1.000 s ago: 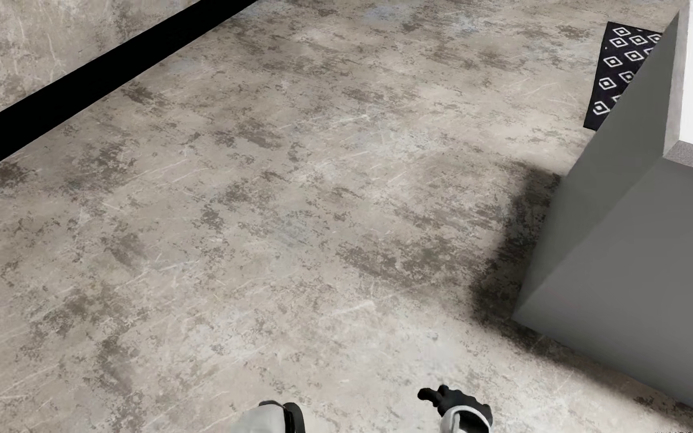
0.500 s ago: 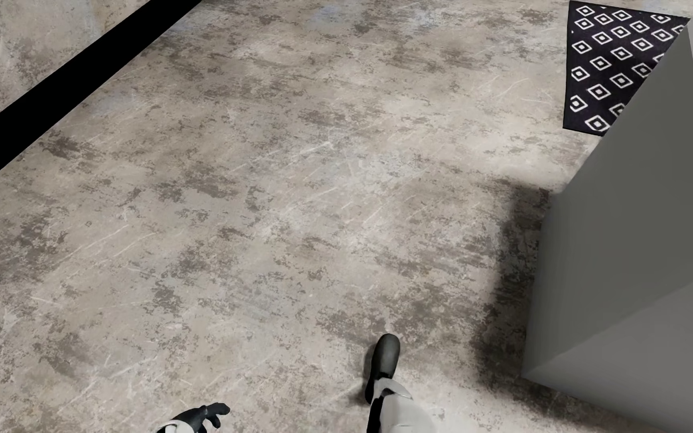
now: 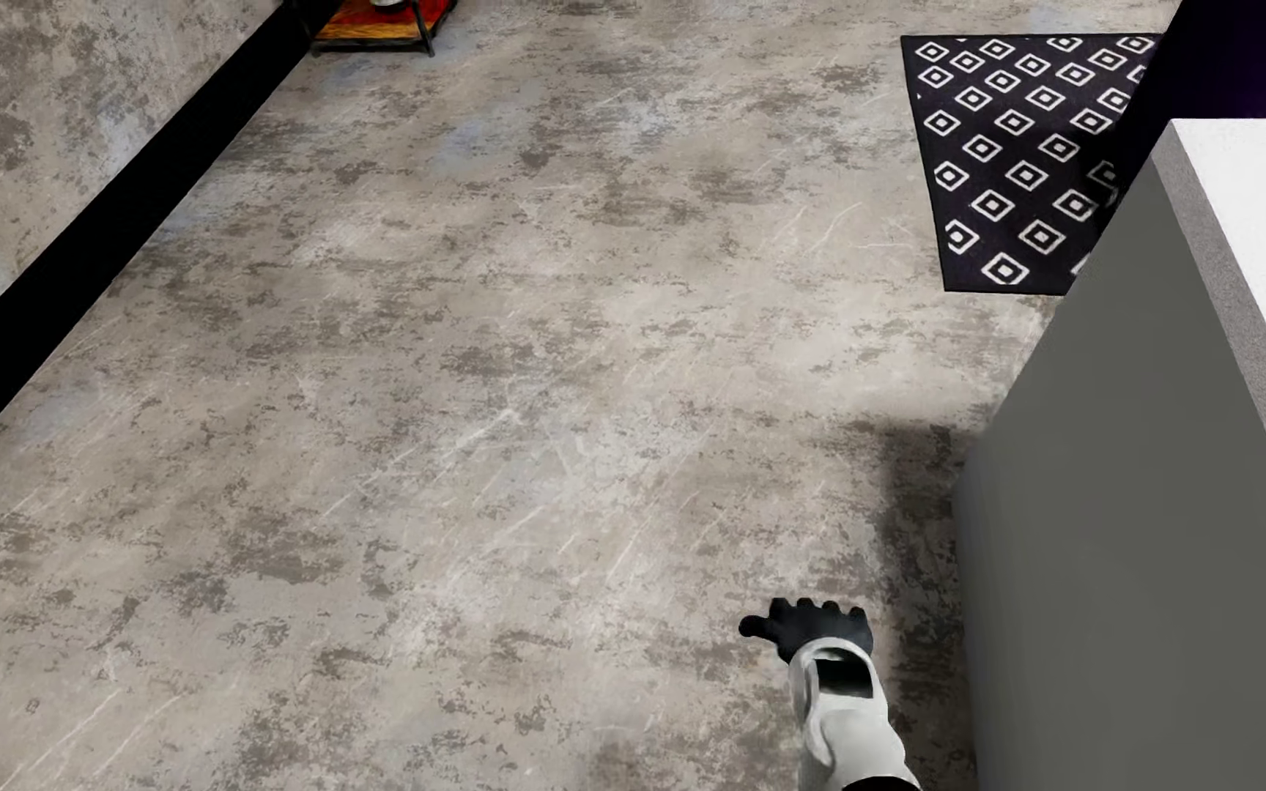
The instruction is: Go around the counter
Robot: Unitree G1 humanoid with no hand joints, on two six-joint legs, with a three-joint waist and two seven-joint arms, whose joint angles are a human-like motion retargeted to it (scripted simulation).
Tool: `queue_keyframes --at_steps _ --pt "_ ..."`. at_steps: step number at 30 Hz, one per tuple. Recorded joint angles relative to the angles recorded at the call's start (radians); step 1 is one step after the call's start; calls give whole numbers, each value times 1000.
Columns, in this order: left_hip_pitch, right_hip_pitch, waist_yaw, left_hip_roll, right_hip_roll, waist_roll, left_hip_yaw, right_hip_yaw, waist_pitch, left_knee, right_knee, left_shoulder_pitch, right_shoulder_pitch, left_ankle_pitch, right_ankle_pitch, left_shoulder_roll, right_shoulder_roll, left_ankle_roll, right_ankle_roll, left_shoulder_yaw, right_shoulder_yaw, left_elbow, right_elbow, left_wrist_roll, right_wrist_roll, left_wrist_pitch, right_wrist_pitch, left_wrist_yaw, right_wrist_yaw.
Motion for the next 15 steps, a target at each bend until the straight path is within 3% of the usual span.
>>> queue_keyframes --at_steps 1,2,3,4,5,7,8,9,11,12,13,14,15 --pt "-17 31 9 -6 19 7 53 27 -2 -157 -26 2 -21 8 -12 2 32 24 5 6 -61 6 -55 3 131 -2 -9 2 -44" --pt "-46 56 17 -36 31 11 79 54 0 -289 -34 2 -35 37 -33 -2 50 -11 10 16 -93 6 -107 -3 260 -5 -33 7 -75" --pt "-83 80 23 -86 39 11 63 76 3 -378 -30 2 -41 87 -59 -5 55 -49 14 20 -97 5 -146 -7 359 -9 -55 12 -89" --pt "-121 105 24 -131 44 9 52 90 6 -433 -21 -1 -39 152 -90 -6 45 -75 18 14 -83 3 -176 -3 413 -17 -61 13 -104" --pt "-139 136 20 -137 49 9 142 88 6 -452 -11 -7 -23 184 -123 -5 26 -64 23 4 -63 -1 -200 4 426 -22 -59 12 -125" --pt "-99 196 9 -99 73 6 445 68 -3 -426 32 -18 37 119 -190 -6 -22 -29 28 -4 -6 -18 -214 7 353 -22 -29 14 -123" --pt "-56 231 10 -93 87 1 512 60 -12 -418 58 -17 79 99 -220 -11 -42 97 32 2 14 -31 -200 2 313 -23 -21 23 -119" --pt "-17 265 14 -103 90 -9 502 62 -23 -428 80 -17 127 68 -219 -29 -66 151 32 14 27 -40 -169 -16 273 -28 -6 41 -93" --pt "54 259 19 -100 56 -48 474 38 -35 -382 285 -42 246 7 -105 -60 -79 128 72 34 -24 -1 -73 -49 260 -13 63 63 -42" --pt "78 191 24 -110 12 -71 460 30 -39 -365 472 -54 312 -17 -1 -76 -63 106 139 37 -73 19 -10 -48 277 9 131 70 -38" --pt "108 101 28 -127 -31 -93 453 44 -44 -371 677 -81 388 -32 91 -91 -55 80 265 35 -112 53 31 -29 293 6 198 77 -15" --pt "142 6 34 -140 -55 -117 445 75 -47 -383 859 -98 466 -43 173 -98 -50 51 261 25 -129 72 68 -8 301 -14 236 89 22" --pt "171 -79 38 -147 -105 -140 431 79 -47 -392 989 -113 547 -52 178 -103 -54 22 222 25 -111 79 98 -8 280 -34 230 103 71"
